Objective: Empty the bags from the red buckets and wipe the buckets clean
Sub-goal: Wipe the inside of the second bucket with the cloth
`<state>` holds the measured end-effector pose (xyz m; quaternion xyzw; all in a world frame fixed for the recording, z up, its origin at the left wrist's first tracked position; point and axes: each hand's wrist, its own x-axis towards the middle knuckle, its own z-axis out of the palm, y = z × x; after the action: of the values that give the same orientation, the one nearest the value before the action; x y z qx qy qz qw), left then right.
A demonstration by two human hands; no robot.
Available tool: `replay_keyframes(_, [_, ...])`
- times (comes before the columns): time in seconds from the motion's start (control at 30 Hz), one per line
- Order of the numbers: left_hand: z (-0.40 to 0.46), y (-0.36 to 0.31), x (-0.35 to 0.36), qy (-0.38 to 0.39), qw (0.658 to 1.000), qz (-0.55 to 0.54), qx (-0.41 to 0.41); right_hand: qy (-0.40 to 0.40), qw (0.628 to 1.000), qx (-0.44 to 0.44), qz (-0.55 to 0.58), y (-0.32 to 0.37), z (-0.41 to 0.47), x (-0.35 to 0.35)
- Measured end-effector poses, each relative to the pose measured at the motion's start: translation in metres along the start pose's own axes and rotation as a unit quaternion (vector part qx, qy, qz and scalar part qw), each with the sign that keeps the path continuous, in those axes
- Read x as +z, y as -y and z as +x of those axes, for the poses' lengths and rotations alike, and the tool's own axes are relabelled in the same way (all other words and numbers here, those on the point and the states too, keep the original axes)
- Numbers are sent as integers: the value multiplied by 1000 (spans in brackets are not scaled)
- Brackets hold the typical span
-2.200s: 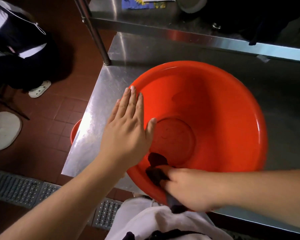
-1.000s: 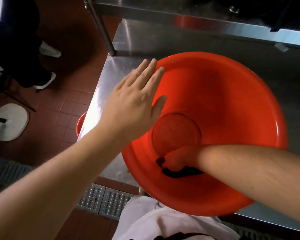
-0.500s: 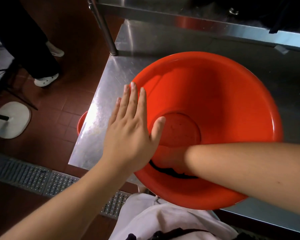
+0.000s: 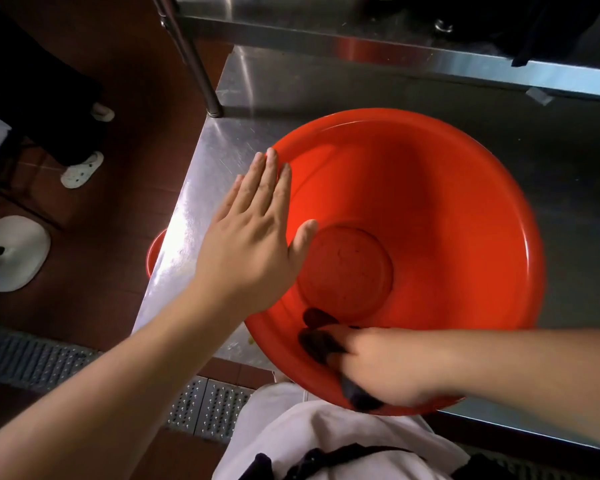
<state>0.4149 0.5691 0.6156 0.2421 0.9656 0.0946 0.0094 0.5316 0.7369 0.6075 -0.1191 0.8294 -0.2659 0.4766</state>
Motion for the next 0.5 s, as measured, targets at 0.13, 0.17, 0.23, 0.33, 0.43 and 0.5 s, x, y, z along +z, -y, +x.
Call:
replay_keyframes(0.13, [4, 1, 6, -17, 999, 5, 27, 123, 987, 63, -81, -21, 60, 3])
replay_keyframes(0.17, [4, 2, 8, -28, 999, 9, 22, 137, 983, 75, -101, -26, 76, 2])
replay_keyframes(0.23, [4, 3, 10, -36, 999, 7, 27, 143, 979, 102, -101, -33, 99, 0])
replay_keyframes(0.33, [3, 3, 9, -37, 999, 10, 28, 121, 978, 156, -71, -34, 121, -1])
replay_keyframes(0.43, [5, 2, 10, -37, 998, 24, 34, 115, 978, 157, -70, -29, 122, 0])
replay_keyframes(0.5, [5, 2, 10, -34, 999, 23, 36, 100, 984, 137, -56, -21, 108, -3])
